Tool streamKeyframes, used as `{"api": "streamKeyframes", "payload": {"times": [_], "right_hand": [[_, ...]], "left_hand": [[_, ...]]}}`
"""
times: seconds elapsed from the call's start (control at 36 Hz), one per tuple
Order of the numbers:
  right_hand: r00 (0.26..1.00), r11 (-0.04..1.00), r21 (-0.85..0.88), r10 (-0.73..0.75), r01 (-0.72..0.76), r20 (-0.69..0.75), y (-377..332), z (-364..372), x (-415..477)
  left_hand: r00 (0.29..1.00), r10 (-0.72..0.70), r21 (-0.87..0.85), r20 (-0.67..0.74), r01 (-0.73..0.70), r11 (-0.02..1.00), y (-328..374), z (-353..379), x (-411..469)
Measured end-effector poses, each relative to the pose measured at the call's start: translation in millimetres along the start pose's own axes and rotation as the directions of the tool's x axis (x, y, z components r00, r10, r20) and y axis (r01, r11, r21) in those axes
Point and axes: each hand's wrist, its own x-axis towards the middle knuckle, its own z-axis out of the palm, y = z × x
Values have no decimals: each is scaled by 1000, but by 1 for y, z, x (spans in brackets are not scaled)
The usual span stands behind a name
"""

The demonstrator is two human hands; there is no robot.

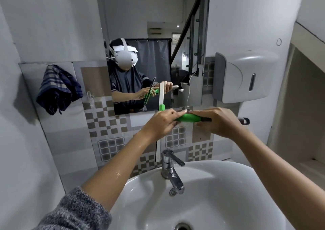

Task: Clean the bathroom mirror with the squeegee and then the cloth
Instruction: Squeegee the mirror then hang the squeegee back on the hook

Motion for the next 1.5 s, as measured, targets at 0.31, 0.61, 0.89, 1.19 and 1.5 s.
{"api": "streamKeyframes", "payload": {"times": [0.31,0.61,0.89,1.19,1.5], "right_hand": [[953,998,60,-11,31,-302,-51,46,68],[876,635,756,443,-156,-192,-164,95,113],[935,383,915,354,-130,-16,-202,139,145],[980,288,945,163,-156,112,-230,193,140],[976,219,951,70,-218,207,-240,231,125]], "left_hand": [[887,-344,-179,-308,302,937,-8,-40,-53],[616,-582,-284,-531,519,807,-16,-49,-111],[529,-698,-391,-482,583,712,-38,-49,-159],[505,-802,-450,-319,664,597,-56,-37,-214],[430,-872,-470,-234,735,488,-63,-22,-243]]}}
